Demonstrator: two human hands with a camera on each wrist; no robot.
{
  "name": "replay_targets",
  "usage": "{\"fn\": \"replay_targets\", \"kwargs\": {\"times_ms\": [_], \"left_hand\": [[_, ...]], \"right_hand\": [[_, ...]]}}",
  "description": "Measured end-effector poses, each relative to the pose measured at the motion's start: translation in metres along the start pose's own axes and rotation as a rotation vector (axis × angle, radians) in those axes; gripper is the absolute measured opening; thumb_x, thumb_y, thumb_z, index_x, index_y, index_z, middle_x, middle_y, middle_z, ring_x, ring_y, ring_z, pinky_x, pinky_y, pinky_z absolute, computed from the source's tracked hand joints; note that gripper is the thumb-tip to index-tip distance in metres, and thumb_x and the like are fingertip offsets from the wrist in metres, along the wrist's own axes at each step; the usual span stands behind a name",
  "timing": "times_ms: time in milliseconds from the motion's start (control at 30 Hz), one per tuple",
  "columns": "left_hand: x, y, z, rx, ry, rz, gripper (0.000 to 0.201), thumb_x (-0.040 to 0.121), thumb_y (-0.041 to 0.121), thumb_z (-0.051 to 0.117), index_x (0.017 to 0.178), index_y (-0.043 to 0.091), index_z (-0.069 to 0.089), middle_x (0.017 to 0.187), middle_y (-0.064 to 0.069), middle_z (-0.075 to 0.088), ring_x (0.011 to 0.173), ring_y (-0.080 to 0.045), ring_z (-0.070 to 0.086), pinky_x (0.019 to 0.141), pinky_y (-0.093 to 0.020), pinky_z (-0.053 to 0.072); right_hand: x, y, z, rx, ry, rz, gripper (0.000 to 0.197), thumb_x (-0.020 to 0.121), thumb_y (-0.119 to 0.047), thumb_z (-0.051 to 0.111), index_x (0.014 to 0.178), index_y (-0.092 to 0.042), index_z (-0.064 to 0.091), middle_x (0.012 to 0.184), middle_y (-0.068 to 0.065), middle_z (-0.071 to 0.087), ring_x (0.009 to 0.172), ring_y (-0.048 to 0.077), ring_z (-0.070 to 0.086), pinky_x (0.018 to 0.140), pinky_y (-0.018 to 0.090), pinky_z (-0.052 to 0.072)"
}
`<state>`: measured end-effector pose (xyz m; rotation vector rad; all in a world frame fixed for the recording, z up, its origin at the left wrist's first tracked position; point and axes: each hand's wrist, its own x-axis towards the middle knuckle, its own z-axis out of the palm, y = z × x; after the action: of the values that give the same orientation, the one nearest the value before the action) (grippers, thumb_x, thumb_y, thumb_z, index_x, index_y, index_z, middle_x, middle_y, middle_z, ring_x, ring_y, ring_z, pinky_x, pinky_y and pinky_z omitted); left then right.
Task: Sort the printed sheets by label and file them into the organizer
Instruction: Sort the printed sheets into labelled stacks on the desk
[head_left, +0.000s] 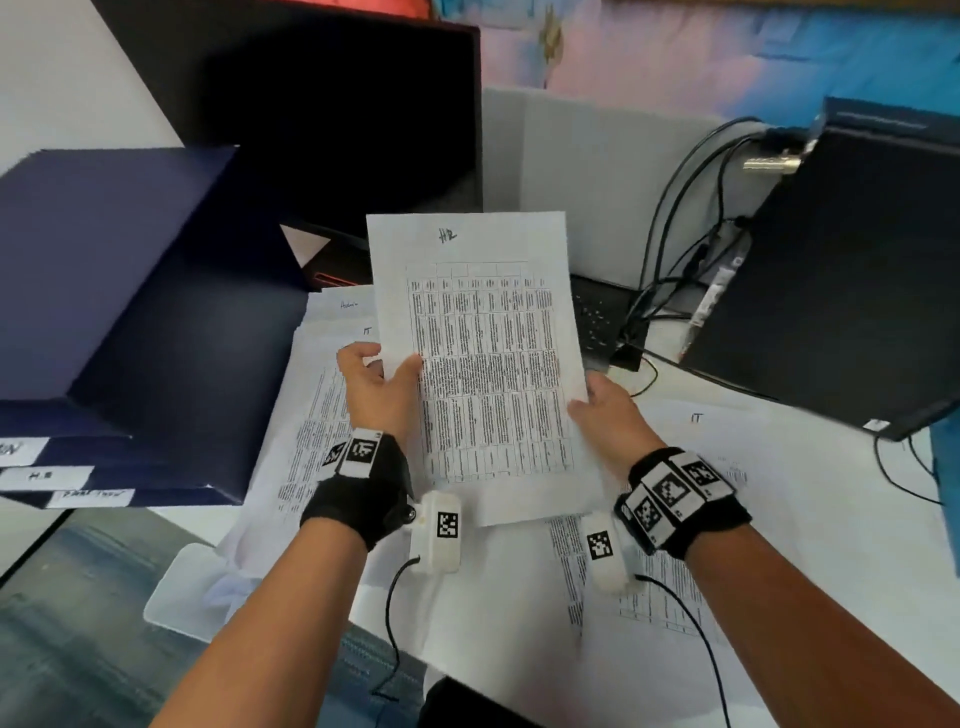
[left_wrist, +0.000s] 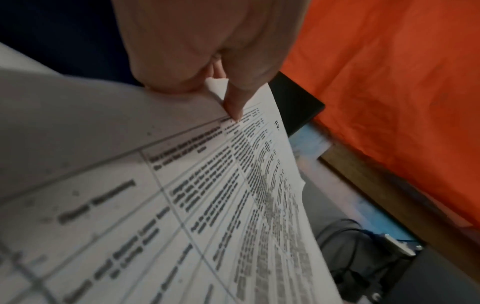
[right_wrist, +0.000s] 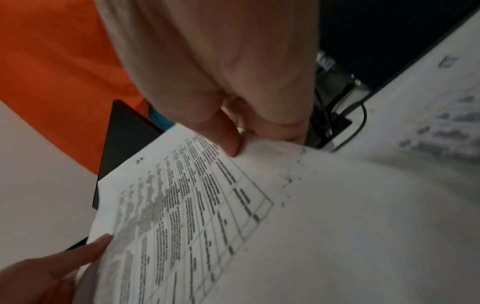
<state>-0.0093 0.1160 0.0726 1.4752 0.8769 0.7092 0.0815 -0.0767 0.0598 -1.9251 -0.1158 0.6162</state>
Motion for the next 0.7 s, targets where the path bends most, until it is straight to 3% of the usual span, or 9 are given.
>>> {"fn": "replay_targets", "kwargs": {"times_ms": [100,233,300,400,433,500,633,700], "left_hand": [[0.012,-0.014,-0.027,0.157,-0.007,-0.019,0.039,0.086,0.007,0.060,0.112,0.023,0.035,0.090,-0.002,0.055,0.067,-0.013,0.054,0.058,-0.019,0.046],[0.027,-0.037,-0.065,0.496,-0.147,-0.094,0.037,0.083,-0.005,0.046,0.110,0.019,0.054,0.087,-0.002,0.058,0.062,-0.012,0.051,0.050,-0.017,0.042],[0.033,-0.045,-0.083,0.581,-0.164,-0.123,0.040,0.081,-0.007,0.044,0.107,0.019,0.061,0.096,-0.008,0.063,0.062,-0.016,0.054,0.054,-0.019,0.045],[0.047,-0.052,-0.105,0.678,-0.140,-0.160,0.044,0.081,-0.009,0.043,0.110,0.018,0.063,0.100,-0.002,0.061,0.077,-0.021,0.059,0.068,-0.022,0.047],[0.051,-0.053,-0.112,0.704,-0.145,-0.177,0.045,0.081,-0.010,0.043,0.111,0.016,0.063,0.098,-0.001,0.061,0.084,-0.023,0.061,0.073,-0.025,0.047],[0.059,-0.056,-0.122,0.767,-0.162,-0.186,0.043,0.082,-0.010,0.047,0.114,0.013,0.063,0.105,-0.007,0.064,0.098,-0.028,0.062,0.081,-0.028,0.047],[0.080,-0.067,-0.132,0.928,-0.226,-0.170,0.044,0.080,-0.010,0.049,0.118,0.011,0.061,0.128,-0.012,0.055,0.112,-0.029,0.056,0.089,-0.028,0.044],[0.088,-0.072,-0.133,1.034,-0.279,-0.142,0.036,0.080,-0.007,0.048,0.108,0.010,0.063,0.130,-0.013,0.052,0.112,-0.029,0.054,0.092,-0.033,0.046]], "right_hand": [[0.001,0.004,0.028,0.015,-0.029,0.049,0.030,0.092,-0.001,0.042,0.108,-0.017,0.061,0.110,0.001,0.067,0.102,0.019,0.063,0.086,0.030,0.051],[0.004,0.009,0.064,0.022,-0.055,0.112,0.025,0.091,0.000,0.041,0.100,-0.016,0.058,0.102,0.001,0.065,0.095,0.018,0.061,0.074,0.024,0.049],[0.008,0.014,0.084,-0.035,-0.095,0.142,0.026,0.088,0.003,0.039,0.099,-0.008,0.059,0.094,0.000,0.063,0.087,0.019,0.059,0.069,0.024,0.046],[0.015,0.024,0.114,-0.157,-0.170,0.187,0.022,0.078,0.004,0.041,0.091,0.013,0.056,0.078,0.006,0.048,0.071,0.018,0.045,0.059,0.026,0.034],[0.018,0.028,0.122,-0.177,-0.186,0.207,0.016,0.074,0.003,0.043,0.082,0.010,0.055,0.078,0.006,0.045,0.070,0.018,0.043,0.060,0.028,0.032],[0.023,0.031,0.138,-0.221,-0.232,0.224,0.010,0.071,0.001,0.047,0.071,-0.009,0.051,0.076,0.007,0.046,0.069,0.020,0.046,0.061,0.031,0.036],[0.021,0.018,0.157,-0.329,-0.271,0.204,0.029,0.075,0.000,0.056,0.058,-0.015,0.039,0.070,0.012,0.047,0.068,0.021,0.051,0.062,0.033,0.043],[0.019,0.013,0.162,-0.366,-0.273,0.209,0.026,0.080,-0.004,0.059,0.060,-0.013,0.046,0.068,0.013,0.055,0.065,0.024,0.056,0.061,0.032,0.051]]}}
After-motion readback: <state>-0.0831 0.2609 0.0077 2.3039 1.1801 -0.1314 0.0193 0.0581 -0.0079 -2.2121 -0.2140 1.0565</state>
